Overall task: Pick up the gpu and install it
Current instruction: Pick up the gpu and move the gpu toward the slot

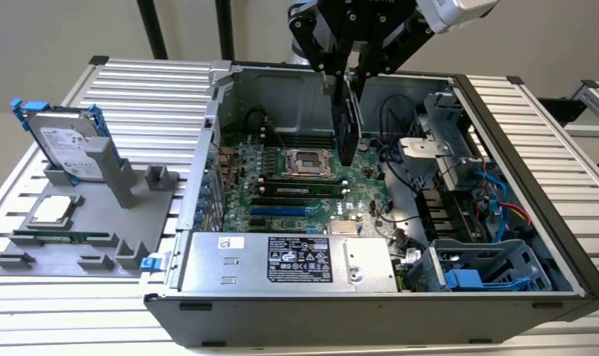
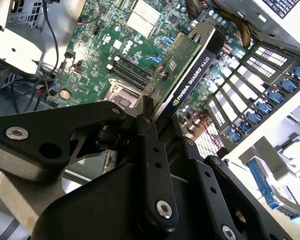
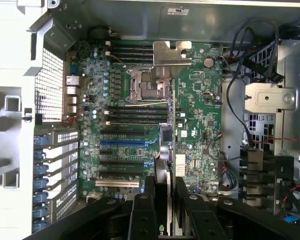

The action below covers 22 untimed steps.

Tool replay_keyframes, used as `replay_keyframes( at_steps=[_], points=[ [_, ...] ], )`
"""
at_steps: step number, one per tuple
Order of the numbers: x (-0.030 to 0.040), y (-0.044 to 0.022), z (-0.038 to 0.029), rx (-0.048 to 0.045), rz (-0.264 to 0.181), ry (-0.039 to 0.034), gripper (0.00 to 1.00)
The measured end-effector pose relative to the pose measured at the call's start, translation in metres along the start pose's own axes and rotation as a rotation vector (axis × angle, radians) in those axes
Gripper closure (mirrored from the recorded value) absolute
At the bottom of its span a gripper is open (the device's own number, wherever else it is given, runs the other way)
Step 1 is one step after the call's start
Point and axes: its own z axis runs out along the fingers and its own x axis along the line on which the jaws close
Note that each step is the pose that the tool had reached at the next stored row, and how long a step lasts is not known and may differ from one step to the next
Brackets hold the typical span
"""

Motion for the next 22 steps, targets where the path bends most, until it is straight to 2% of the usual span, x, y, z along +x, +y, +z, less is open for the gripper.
replay_keyframes(
  at_steps=[22],
  points=[
    [0.0000, 0.0000, -0.0001, -0.0010, -0.052, 0.0029, 1.00]
  ],
)
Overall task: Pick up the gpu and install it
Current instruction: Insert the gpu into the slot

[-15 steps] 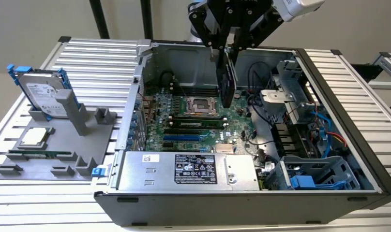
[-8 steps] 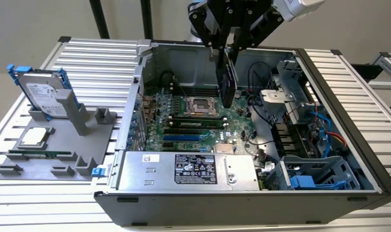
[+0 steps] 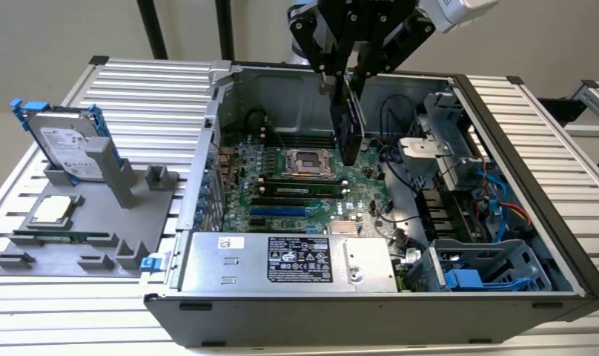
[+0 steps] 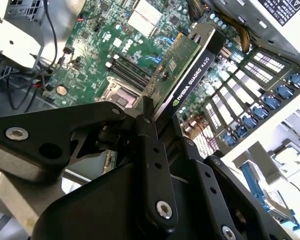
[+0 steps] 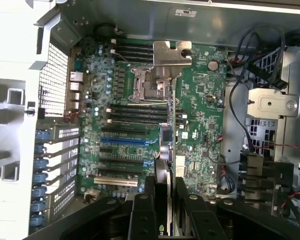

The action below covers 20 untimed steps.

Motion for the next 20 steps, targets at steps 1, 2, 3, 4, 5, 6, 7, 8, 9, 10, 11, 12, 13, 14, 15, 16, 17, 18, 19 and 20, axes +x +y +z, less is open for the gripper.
replay_keyframes(
  at_steps=[1, 2, 3, 4, 5, 6, 7, 8, 9, 10, 11, 12, 13, 14, 15, 16, 17, 18, 19, 20],
  points=[
    [0.0000, 0.0000, 0.0000, 0.0000, -0.002, 0.0001, 1.00],
    [0.0000, 0.0000, 0.0000, -0.0001, -0.005, 0.0002, 1.00],
    [0.0000, 0.0000, 0.0000, -0.0001, -0.007, 0.0004, 1.00],
    [0.0000, 0.0000, 0.0000, -0.0002, -0.010, 0.0005, 1.00],
    [0.0000, 0.0000, 0.0000, -0.0003, -0.012, 0.0006, 1.00],
    [0.0000, 0.0000, 0.0001, -0.0005, -0.015, 0.0007, 1.00],
    [0.0000, 0.0000, 0.0001, -0.0005, -0.017, 0.0009, 1.00],
    [0.0000, -0.0001, 0.0000, -0.0004, -0.019, 0.0011, 1.00],
    [0.0000, -0.0001, 0.0000, -0.0004, -0.022, 0.0012, 1.00],
    [0.0000, -0.0001, 0.0000, -0.0005, -0.024, 0.0013, 1.00],
    [0.0000, -0.0001, -0.0001, -0.0005, -0.026, 0.0014, 1.00],
    [0.0000, 0.0000, 0.0000, -0.0006, -0.028, 0.0015, 1.00],
    [0.0000, 0.0000, 0.0000, -0.0006, -0.030, 0.0016, 1.00],
    [0.0000, 0.0000, 0.0000, -0.0007, -0.032, 0.0017, 1.00],
    [0.0000, 0.0000, 0.0000, -0.0008, -0.034, 0.0019, 1.00],
    [0.0000, 0.0000, 0.0000, -0.0008, -0.036, 0.0019, 1.00],
    [0.0000, 0.0000, 0.0000, -0.0008, -0.038, 0.0021, 1.00],
    [0.0000, 0.0000, 0.0000, -0.0009, -0.040, 0.0022, 1.00],
    [0.0000, 0.0000, 0.0000, -0.0009, -0.042, 0.0023, 1.00],
    [0.0000, 0.0000, 0.0000, -0.0010, -0.044, 0.0024, 1.00]
  ],
)
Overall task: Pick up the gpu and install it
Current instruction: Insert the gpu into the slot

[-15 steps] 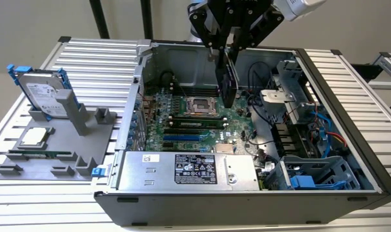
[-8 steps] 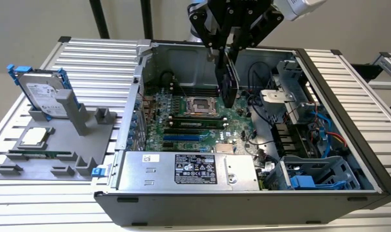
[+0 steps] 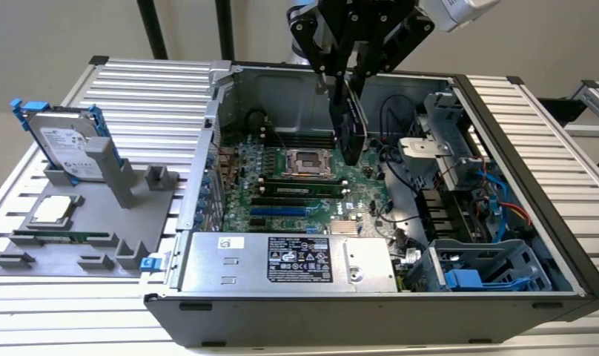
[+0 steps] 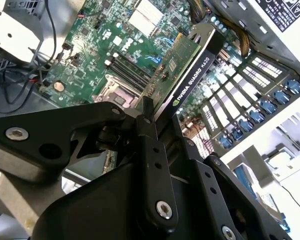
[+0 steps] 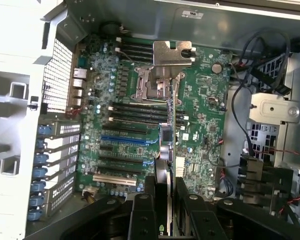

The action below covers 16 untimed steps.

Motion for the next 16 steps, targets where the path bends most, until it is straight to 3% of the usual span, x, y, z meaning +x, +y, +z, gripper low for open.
replay_keyframes(
  at_steps=[16],
  points=[
    [0.0000, 0.0000, -0.0005, -0.0009, -0.045, 0.0025, 1.00]
  ],
)
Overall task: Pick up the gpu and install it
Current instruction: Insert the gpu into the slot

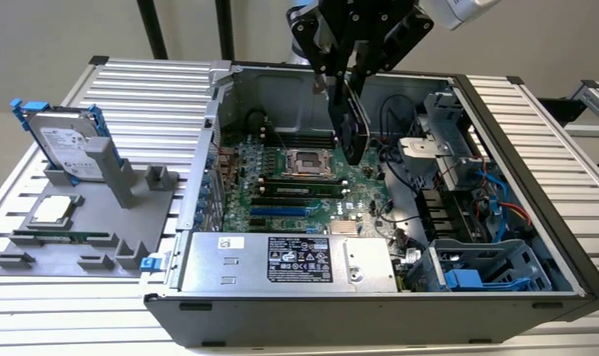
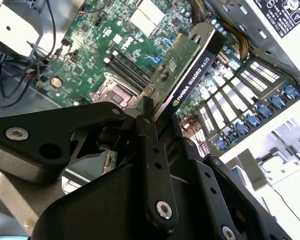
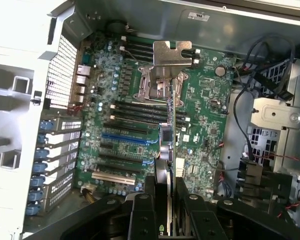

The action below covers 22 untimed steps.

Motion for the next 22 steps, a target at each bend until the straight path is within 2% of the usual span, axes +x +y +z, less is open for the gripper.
replay_keyframes(
  at_steps=[11, 22],
  points=[
    [0.0000, 0.0000, 0.0000, 0.0000, -0.003, 0.0002, 1.00],
    [0.0000, 0.0000, 0.0000, -0.0006, -0.033, 0.0019, 1.00]
  ],
)
